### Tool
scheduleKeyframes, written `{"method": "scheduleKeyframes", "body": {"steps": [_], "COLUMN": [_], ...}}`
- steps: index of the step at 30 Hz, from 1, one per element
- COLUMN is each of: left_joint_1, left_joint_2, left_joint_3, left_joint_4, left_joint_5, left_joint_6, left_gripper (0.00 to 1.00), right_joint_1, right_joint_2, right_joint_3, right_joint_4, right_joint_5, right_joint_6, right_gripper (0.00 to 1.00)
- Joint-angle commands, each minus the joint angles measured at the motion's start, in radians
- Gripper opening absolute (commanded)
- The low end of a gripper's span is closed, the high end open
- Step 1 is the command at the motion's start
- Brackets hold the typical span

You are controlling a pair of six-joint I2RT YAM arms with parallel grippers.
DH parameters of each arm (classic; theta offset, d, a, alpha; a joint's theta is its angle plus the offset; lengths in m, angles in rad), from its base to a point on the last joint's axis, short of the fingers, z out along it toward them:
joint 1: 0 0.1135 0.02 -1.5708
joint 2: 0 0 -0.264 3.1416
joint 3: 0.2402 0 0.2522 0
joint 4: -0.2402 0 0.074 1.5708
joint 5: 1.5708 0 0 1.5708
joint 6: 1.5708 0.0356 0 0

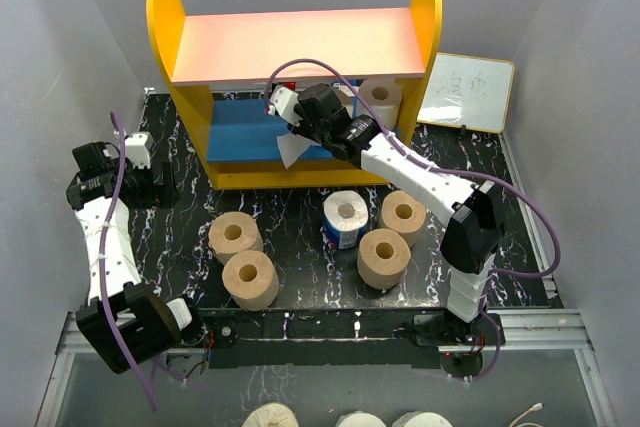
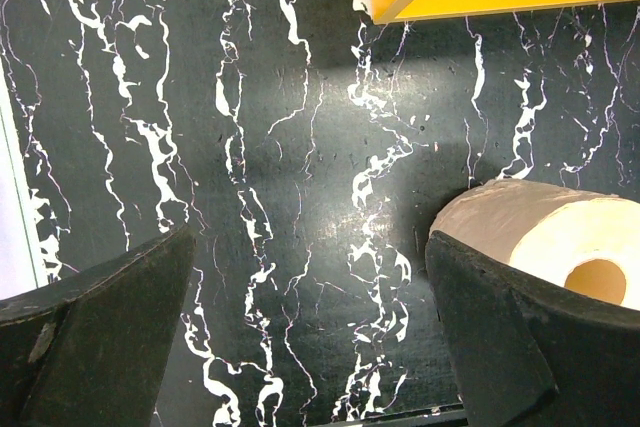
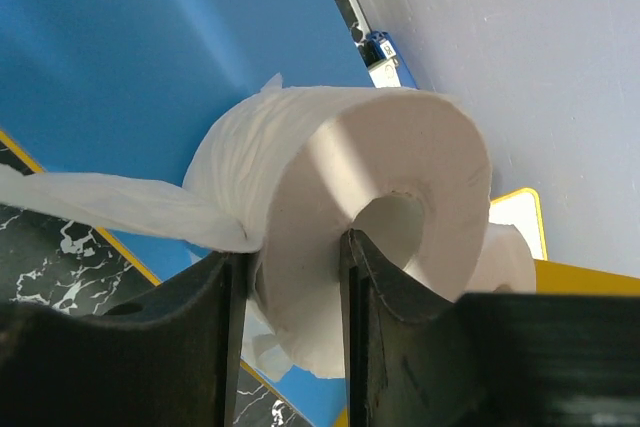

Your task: Place and organize the paper towels onto the shelf

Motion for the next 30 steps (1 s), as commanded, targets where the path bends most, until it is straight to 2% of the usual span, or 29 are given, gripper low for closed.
{"method": "scheduleKeyframes", "body": {"steps": [1,4,8,11,15,16,17,20,21,25,27,30], "left_joint_1": [-0.005,-0.005,-0.005,-0.005,-0.005,-0.004,-0.005,-0.006,-0.007,-0.007,-0.007,-0.009], "left_joint_2": [0.011,0.011,0.016,0.015,0.012,0.015,0.018,0.023,0.018,0.006,0.009,0.011], "left_joint_3": [-0.013,-0.016,-0.016,-0.017,-0.025,-0.028,-0.027,-0.018,-0.017,-0.022,-0.021,-0.035], "left_joint_4": [0.012,0.017,0.017,0.014,0.016,0.018,0.014,0.002,0.001,0.021,0.012,0.004], "left_joint_5": [0.007,0.005,0.001,-0.002,-0.009,-0.012,-0.013,-0.021,-0.027,-0.070,-0.068,-0.042], "left_joint_6": [0.010,0.011,0.013,0.013,0.014,0.014,0.014,0.019,0.020,0.006,0.000,-0.011], "left_gripper": [0.99,0.99,0.99,0.99,0.99,0.99,0.99,0.99,0.99,0.99,0.99,0.99], "right_joint_1": [-0.012,-0.011,-0.009,0.009,0.156,0.209,0.257,0.389,0.430,0.530,0.553,0.571], "right_joint_2": [-0.027,-0.051,-0.096,-0.145,-0.249,-0.280,-0.311,-0.383,-0.394,-0.407,-0.415,-0.439], "right_joint_3": [0.075,0.074,0.053,0.035,-0.083,-0.142,-0.200,-0.366,-0.393,-0.425,-0.470,-0.595], "right_joint_4": [0.111,0.108,0.119,0.115,0.120,0.138,0.157,0.167,0.124,-0.244,-0.310,-0.273], "right_joint_5": [0.060,0.058,0.051,0.056,0.099,0.130,0.172,0.321,0.352,0.251,0.239,0.303], "right_joint_6": [0.004,0.022,0.024,0.035,0.066,0.075,0.088,0.159,0.190,0.373,0.450,0.476], "right_gripper": [0.38,0.55,0.66,0.69,0.81,0.95,0.98,0.99,0.99,0.98,0.98,0.93]}}
